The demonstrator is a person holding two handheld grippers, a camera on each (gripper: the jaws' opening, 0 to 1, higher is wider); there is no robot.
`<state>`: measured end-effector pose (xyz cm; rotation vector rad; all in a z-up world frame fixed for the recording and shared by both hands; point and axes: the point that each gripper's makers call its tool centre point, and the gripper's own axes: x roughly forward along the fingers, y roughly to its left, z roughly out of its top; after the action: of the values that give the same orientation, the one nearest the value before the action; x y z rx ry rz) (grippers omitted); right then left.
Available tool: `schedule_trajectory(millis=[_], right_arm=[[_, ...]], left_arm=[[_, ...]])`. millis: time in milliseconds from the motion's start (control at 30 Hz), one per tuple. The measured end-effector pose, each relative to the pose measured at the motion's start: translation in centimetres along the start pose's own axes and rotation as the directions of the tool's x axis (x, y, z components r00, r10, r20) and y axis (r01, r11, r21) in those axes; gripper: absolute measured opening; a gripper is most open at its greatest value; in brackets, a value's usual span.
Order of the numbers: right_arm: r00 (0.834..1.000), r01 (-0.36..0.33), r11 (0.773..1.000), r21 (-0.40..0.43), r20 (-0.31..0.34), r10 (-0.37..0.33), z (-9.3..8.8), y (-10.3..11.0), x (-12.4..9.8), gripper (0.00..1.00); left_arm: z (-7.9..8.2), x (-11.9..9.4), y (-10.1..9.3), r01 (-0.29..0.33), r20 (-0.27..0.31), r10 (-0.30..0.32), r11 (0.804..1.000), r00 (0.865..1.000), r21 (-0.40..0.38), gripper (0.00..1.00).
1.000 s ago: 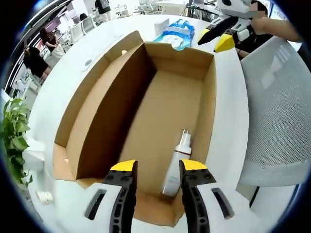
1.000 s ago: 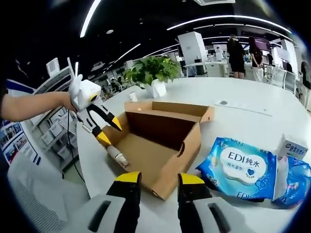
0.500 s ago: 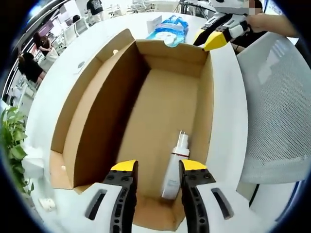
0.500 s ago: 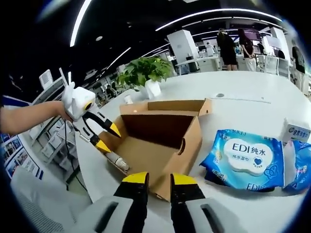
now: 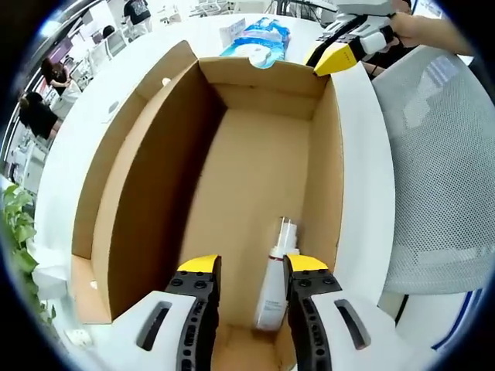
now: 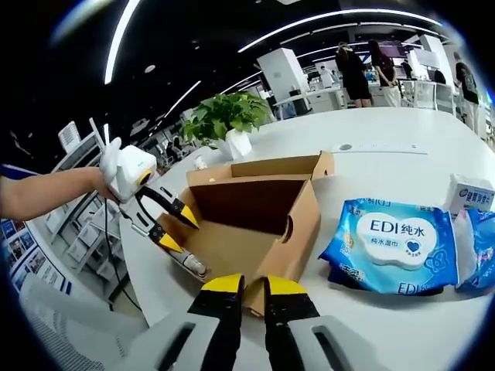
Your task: Operate the shoe box by opening the lid, removing the specified soft item, and placing it in the target area until the item is outside and the box remains undamaged.
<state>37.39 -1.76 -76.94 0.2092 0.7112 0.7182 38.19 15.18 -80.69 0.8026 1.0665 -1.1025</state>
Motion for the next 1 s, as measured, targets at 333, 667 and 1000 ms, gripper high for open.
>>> schedule_trajectory(millis=[333,667,1000], right_arm=[[1.000,0.008,1.000,0.016,0.012,-0.008,0.0,0.0,0.1,0.07],[1.000,0.016,0.999,0.029,0.019,-0.017,0.0,0.0,0.2,0.07],[0.999,0.024,0.999,0.023,0.022,-0.024,-0.3,-0.1,0.2,0.09]], left_arm=[[0.1,0.6,-0.2,0.033,-0.019,-0.032,0.999,0.999,0.015,0.32],[0.3,1.4,-0.8,0.080,-0.048,-0.078,0.996,0.996,0.036,0.28],[-1.3,1.9,0.4,0.009,-0.116,0.005,0.993,0.993,0.121,0.08]])
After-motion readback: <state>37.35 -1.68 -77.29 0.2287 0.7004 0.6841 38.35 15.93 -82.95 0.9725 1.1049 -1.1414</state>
